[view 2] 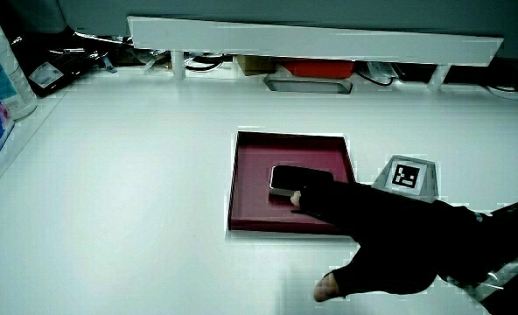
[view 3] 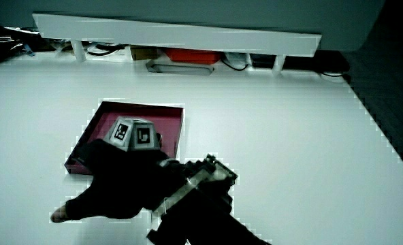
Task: Pick eraser
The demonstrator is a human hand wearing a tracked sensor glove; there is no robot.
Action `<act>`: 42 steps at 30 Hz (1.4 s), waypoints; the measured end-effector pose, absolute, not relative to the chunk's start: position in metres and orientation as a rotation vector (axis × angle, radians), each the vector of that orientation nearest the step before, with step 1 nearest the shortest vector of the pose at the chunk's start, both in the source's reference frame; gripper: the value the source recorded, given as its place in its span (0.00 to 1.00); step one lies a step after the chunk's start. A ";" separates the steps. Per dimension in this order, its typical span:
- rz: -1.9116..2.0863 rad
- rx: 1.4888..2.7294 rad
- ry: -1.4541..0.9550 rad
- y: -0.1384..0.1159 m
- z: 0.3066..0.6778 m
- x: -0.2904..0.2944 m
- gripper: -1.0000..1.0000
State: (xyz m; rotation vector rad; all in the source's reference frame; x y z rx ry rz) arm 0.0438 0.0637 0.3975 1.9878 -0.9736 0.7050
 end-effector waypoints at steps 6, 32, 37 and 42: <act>0.686 2.012 -0.940 0.041 0.385 0.039 0.50; 0.824 2.172 -0.590 -0.043 0.461 0.049 0.50; 0.798 2.168 -0.524 -0.047 0.483 0.044 0.50; 0.746 2.158 -0.471 -0.047 0.506 0.041 0.50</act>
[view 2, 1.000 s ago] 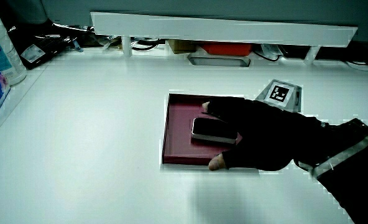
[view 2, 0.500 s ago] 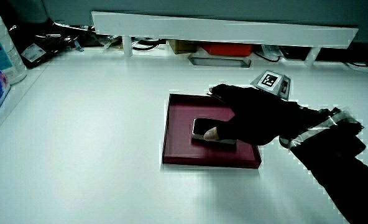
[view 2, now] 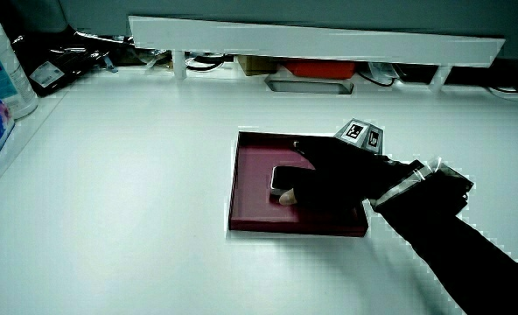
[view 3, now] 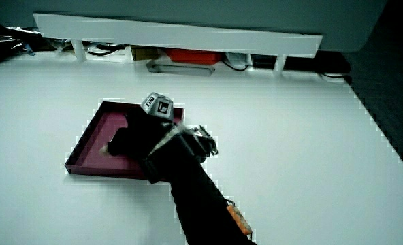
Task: Pick eraser
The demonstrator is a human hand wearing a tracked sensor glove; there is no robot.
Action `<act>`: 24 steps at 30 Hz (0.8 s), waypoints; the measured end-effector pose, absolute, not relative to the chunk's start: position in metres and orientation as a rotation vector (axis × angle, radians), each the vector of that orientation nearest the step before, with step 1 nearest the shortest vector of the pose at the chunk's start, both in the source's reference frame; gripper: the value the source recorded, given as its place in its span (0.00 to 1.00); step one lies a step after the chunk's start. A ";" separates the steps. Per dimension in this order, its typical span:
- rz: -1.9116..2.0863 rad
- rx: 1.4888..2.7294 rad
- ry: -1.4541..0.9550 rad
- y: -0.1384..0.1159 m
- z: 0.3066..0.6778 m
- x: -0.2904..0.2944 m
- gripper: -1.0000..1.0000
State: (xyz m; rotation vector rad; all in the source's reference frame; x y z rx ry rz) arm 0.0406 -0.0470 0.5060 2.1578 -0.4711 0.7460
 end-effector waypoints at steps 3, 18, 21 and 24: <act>0.721 2.148 -0.457 -0.047 0.514 0.039 0.50; 0.653 2.149 -0.385 -0.046 0.540 0.045 0.50; 0.680 2.166 -0.391 -0.046 0.537 0.045 0.50; 0.674 2.204 -0.388 -0.045 0.537 0.045 0.57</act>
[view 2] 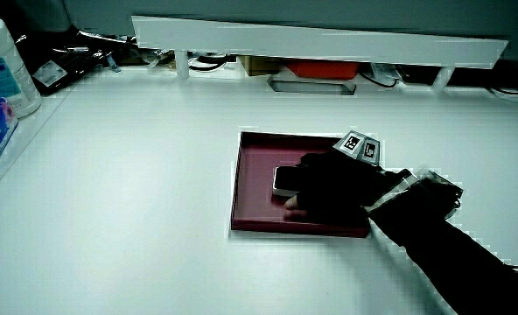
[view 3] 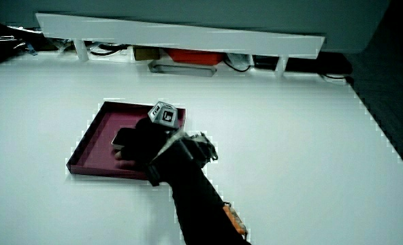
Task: Pick eraser
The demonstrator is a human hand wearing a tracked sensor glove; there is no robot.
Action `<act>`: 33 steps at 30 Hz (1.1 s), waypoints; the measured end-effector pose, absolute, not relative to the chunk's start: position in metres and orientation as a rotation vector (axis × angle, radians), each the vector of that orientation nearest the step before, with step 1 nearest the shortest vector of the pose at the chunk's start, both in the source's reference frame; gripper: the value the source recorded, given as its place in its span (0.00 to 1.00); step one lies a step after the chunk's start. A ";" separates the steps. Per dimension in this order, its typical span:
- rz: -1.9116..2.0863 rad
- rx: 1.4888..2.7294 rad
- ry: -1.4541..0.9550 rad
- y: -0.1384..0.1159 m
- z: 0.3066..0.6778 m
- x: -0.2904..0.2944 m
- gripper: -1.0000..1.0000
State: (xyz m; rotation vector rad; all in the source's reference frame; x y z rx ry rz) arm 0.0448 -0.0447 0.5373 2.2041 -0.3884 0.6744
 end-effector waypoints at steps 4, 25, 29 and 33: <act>0.674 2.251 -0.374 -0.044 0.539 0.046 0.67; 0.693 2.318 -0.427 -0.040 0.531 0.044 1.00; 0.707 2.317 -0.459 -0.041 0.518 0.046 1.00; 0.717 2.327 -0.482 -0.042 0.502 0.049 1.00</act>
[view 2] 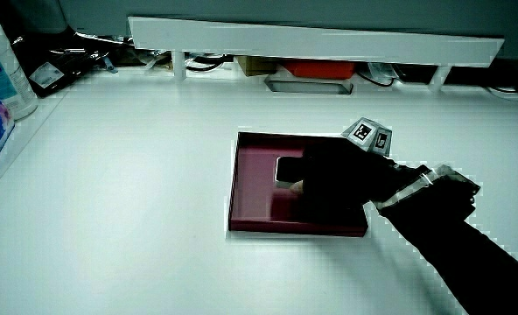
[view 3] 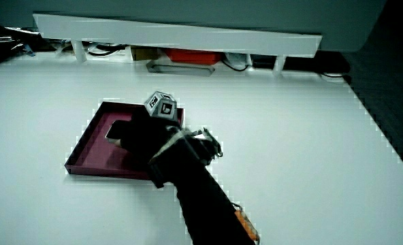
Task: Pick eraser
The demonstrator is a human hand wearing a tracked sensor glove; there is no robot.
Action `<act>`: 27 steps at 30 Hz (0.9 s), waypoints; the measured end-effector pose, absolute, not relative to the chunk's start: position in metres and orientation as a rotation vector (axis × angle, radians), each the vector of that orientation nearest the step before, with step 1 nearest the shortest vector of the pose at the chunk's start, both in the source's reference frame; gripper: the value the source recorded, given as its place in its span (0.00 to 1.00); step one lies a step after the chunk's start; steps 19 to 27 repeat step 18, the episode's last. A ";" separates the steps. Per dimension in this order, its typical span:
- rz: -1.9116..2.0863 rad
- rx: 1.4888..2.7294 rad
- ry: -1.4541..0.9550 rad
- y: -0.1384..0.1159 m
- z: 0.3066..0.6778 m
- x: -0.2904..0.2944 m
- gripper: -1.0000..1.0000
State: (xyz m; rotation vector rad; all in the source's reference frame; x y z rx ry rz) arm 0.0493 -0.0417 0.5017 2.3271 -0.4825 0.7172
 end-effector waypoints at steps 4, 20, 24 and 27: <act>0.721 2.339 -0.507 -0.042 0.483 0.056 1.00; 0.894 2.365 -0.674 -0.039 0.431 0.097 1.00; 0.894 2.365 -0.674 -0.039 0.431 0.097 1.00; 0.894 2.365 -0.674 -0.039 0.431 0.097 1.00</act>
